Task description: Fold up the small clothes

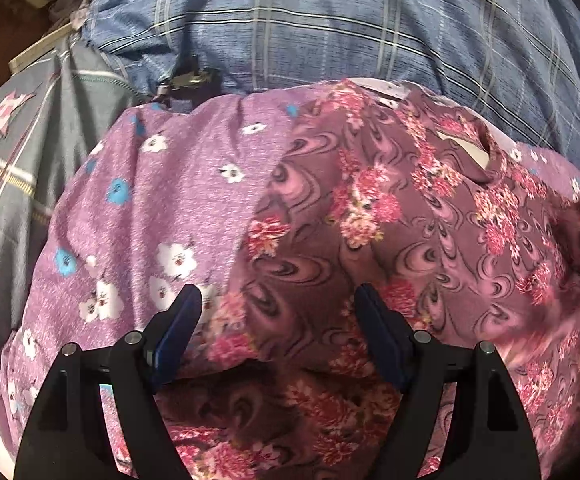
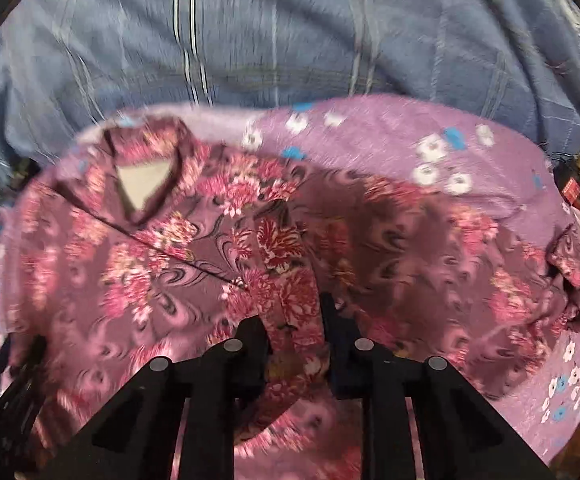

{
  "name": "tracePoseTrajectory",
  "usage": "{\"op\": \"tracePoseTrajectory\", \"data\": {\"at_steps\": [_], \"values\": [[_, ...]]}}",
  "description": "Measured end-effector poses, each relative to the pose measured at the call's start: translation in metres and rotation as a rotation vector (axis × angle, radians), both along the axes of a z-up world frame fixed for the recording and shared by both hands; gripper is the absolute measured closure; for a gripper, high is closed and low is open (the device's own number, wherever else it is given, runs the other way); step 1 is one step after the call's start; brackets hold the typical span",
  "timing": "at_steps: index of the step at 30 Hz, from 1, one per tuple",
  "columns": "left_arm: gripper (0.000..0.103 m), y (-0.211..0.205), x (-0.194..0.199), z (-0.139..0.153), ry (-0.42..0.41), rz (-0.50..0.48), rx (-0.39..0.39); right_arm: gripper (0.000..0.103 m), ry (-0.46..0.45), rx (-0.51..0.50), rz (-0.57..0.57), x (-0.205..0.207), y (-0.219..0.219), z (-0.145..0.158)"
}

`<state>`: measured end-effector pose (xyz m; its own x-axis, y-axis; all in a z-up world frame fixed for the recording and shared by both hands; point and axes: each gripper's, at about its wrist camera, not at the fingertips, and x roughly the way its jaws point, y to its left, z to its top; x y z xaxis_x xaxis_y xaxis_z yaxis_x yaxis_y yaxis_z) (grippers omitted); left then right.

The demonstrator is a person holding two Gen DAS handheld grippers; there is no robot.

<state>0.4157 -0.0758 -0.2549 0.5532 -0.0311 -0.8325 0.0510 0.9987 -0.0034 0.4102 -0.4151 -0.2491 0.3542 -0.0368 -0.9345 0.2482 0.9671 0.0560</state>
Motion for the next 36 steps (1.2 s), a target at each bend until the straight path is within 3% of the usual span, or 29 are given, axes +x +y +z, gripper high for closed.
{"op": "tracePoseTrajectory", "data": {"at_steps": [6,9,11,13,15,16,18,19,20,22,27,28,33,35,36], "values": [[0.024,0.005,-0.004,0.003,-0.014,0.04,-0.004,0.085,-0.109,0.26,-0.092,-0.05,-0.032,0.008],[0.024,0.004,-0.007,0.006,-0.032,0.048,-0.014,0.085,-0.224,0.415,-0.128,-0.053,-0.037,0.018],[0.024,0.003,-0.009,0.01,-0.057,0.053,-0.02,0.086,-0.331,0.489,-0.128,-0.053,-0.041,0.036],[0.024,0.004,-0.009,0.013,-0.079,0.06,-0.029,0.089,-0.504,0.56,-0.109,-0.051,-0.041,0.066],[0.024,0.006,-0.009,0.013,-0.093,0.073,-0.036,0.09,-0.592,0.572,-0.096,-0.05,-0.042,0.083],[0.024,0.005,-0.007,0.012,-0.089,0.075,-0.027,0.089,-0.589,0.529,-0.105,-0.045,-0.04,0.088],[0.024,0.002,-0.004,0.009,-0.08,0.066,-0.026,0.082,-0.516,0.406,-0.129,-0.038,-0.036,0.089],[0.024,-0.001,-0.004,0.009,-0.079,0.056,-0.031,0.073,-0.478,0.365,-0.118,-0.034,-0.033,0.086],[0.024,-0.005,-0.004,0.01,-0.081,0.043,-0.034,0.049,-0.424,0.331,-0.103,-0.031,-0.028,0.082],[0.024,-0.014,-0.006,0.01,-0.084,0.016,-0.036,0.032,-0.343,0.265,-0.09,-0.02,-0.015,0.069],[0.024,-0.024,-0.006,0.004,-0.056,0.005,-0.004,0.032,-0.115,0.076,0.05,0.014,0.039,0.033],[0.024,-0.023,-0.005,0.003,-0.054,0.007,-0.003,0.032,-0.047,-0.008,0.089,0.024,0.057,0.02],[0.024,-0.018,-0.001,0.002,-0.045,0.004,0.007,0.038,0.15,-0.25,0.121,0.048,0.09,-0.032],[0.024,-0.017,0.0,0.002,-0.043,-0.006,0.013,0.071,0.191,-0.284,0.076,0.048,0.078,-0.044],[0.024,-0.015,0.0,0.002,-0.042,-0.008,0.014,0.076,0.196,-0.259,0.064,0.045,0.073,-0.045]]}}
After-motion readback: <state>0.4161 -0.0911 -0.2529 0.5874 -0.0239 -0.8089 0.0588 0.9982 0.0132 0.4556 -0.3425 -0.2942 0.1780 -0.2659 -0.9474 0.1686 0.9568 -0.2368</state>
